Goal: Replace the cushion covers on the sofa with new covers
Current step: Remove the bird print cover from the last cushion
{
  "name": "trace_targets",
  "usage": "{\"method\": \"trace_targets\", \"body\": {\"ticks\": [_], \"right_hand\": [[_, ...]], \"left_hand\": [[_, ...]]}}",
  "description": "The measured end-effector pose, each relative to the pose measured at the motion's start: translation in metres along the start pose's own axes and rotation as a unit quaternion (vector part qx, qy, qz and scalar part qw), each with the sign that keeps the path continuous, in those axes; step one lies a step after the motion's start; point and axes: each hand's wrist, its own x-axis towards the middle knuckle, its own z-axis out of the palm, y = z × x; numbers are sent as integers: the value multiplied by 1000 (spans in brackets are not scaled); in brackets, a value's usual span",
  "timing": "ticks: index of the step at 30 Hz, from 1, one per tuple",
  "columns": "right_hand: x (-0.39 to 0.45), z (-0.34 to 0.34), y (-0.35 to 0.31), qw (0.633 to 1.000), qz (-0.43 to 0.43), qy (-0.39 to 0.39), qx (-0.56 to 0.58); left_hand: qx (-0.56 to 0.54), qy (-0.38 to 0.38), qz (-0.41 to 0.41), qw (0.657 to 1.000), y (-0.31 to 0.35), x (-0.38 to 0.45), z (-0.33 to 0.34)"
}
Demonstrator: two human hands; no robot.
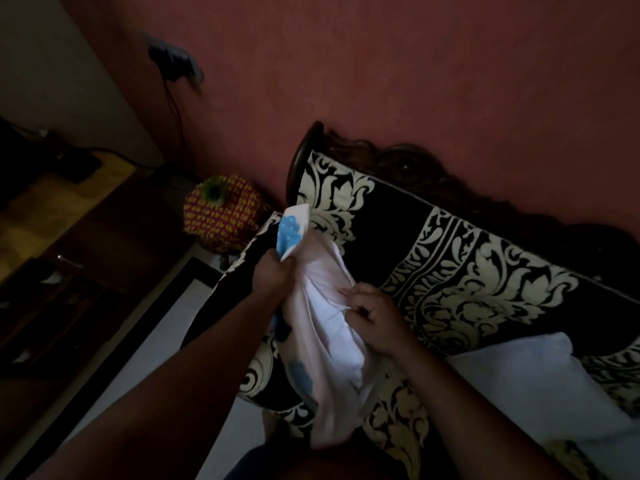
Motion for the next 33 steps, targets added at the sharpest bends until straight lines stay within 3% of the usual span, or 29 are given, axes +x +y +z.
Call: {"method": "trace_targets", "body": {"ticks": [4,7,11,17,21,25,30,33], "right_hand": [[17,-14,-19,997,50,49,-36],[32,-5,-33,987,88,30,-131],[36,6,-42,963,77,116,-232],[29,24,-52,960,104,124,-227],[32,24,-47,959,108,104,-240],[23,25,-49,964,138,164,-157],[17,25,-56,959,69,216,-172],[21,21,-66,964,41,195,-174]], "left_hand": [[-76,-2,34,997,8,-14,10],[-60,-41,108,992,35,-41,20],[-32,-20,191,981,53,-52,15],[-13,12,224,974,54,-51,-4],[-10,-13,231,973,49,-58,-9],[63,-26,267,961,40,-63,-14],[25,23,325,945,34,-43,-33],[19,4,375,927,31,-26,-45]]}}
